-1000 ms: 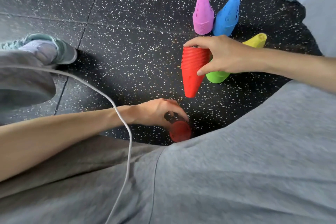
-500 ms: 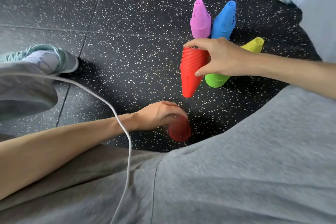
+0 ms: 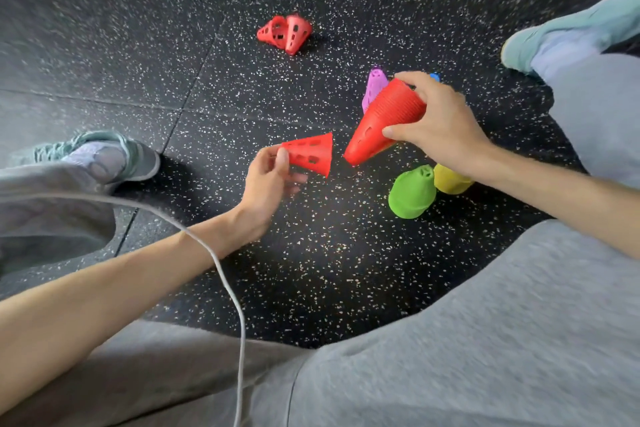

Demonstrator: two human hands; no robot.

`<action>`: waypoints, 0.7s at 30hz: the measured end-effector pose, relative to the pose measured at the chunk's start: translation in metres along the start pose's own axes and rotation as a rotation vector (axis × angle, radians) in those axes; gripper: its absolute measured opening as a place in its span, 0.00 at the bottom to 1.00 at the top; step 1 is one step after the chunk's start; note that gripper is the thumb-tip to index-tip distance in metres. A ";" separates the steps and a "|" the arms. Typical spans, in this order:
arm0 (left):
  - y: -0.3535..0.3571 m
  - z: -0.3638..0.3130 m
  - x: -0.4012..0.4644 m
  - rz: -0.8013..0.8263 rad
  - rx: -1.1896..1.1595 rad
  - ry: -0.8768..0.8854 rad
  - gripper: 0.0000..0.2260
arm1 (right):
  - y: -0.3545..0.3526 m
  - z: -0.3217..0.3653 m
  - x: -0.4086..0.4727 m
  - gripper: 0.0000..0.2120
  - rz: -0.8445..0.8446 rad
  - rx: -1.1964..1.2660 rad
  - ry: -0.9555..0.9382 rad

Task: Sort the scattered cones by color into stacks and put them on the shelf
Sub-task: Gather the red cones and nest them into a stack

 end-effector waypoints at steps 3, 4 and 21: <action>0.011 -0.011 -0.007 0.040 -0.063 -0.025 0.14 | 0.001 -0.004 0.001 0.33 -0.069 0.061 0.018; 0.015 -0.013 -0.009 0.060 -0.066 -0.026 0.14 | 0.002 -0.005 0.003 0.34 -0.095 0.084 0.022; 0.016 -0.039 0.006 0.067 -0.059 0.066 0.10 | 0.026 0.002 0.049 0.44 0.019 0.340 0.045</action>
Point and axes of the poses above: each hand's wrist, its own x-axis towards the middle knuckle, its own y-axis out of the palm, z = x × y, the point moved 2 cm from there along x, towards the middle knuckle, and after that the axes turned 14 degrees about -y, right-handed, at the moved point
